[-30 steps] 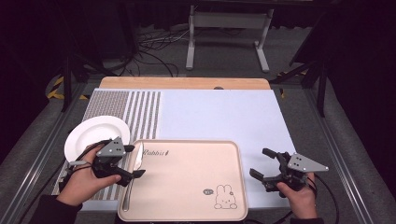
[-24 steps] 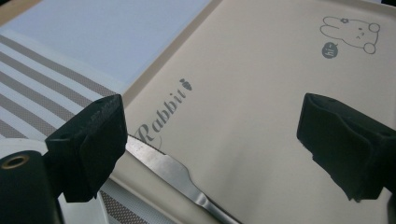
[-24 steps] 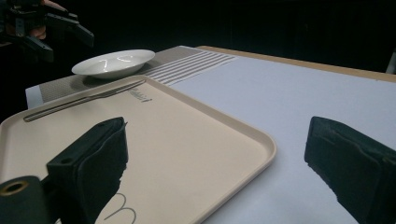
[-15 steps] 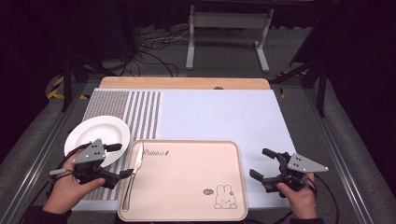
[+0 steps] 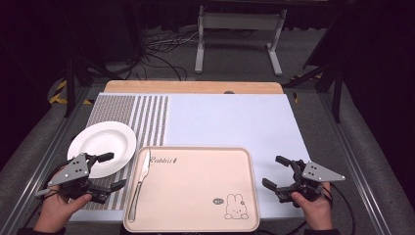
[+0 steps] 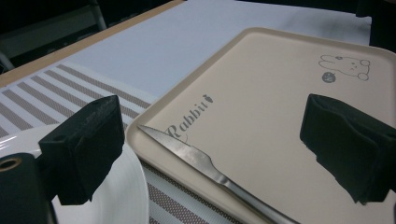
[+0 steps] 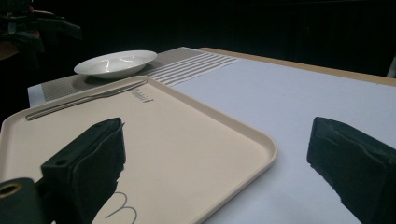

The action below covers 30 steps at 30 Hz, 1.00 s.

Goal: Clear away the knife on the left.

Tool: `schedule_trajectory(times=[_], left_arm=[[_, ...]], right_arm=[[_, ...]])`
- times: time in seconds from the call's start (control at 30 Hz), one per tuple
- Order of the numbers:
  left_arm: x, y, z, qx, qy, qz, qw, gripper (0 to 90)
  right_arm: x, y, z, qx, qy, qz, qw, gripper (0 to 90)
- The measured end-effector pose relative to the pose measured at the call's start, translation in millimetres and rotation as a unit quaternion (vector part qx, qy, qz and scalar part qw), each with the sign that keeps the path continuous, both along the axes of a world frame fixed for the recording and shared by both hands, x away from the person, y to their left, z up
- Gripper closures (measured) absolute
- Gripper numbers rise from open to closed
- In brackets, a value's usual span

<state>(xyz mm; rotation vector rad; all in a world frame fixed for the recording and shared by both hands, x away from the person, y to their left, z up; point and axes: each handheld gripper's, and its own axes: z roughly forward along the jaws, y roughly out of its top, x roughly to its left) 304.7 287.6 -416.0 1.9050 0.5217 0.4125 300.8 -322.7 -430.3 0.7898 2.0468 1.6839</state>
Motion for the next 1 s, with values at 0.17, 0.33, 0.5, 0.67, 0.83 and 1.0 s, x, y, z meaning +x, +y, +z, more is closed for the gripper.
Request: schedule_trajectory(times=[0.17,0.33,0.5,0.67,0.83,1.0], left_arm=[[-3.8,8.7,-11.4,-0.011,0.000,0.009,0.9999,5.9],[-3.9,19.4,-19.1,-0.031,-0.001,0.020,0.9993,5.6],[-1.4,30.2,-28.2,-0.040,0.006,0.031,0.9987,5.5],[-3.0,37.7,-38.5,-0.038,0.019,0.033,0.9986,5.5],[-6.0,48.6,-48.7,-0.038,0.033,0.044,0.9978,5.5],[-8.2,54.1,-55.1,-0.027,0.041,0.046,0.9977,5.5]], right_arm=[[-0.1,-0.9,-0.1,0.000,-0.003,0.000,1.0000,4.7],[-0.4,-1.9,-2.2,0.001,-0.003,0.000,1.0000,4.6],[-0.7,-3.0,-6.6,0.000,0.003,-0.003,1.0000,4.5],[-0.7,-4.7,-9.9,0.000,0.007,-0.006,1.0000,4.4],[-0.5,-5.4,-13.1,0.002,0.011,-0.005,0.9999,4.3],[-0.8,-6.9,-14.7,0.002,0.013,-0.008,0.9999,4.3]])
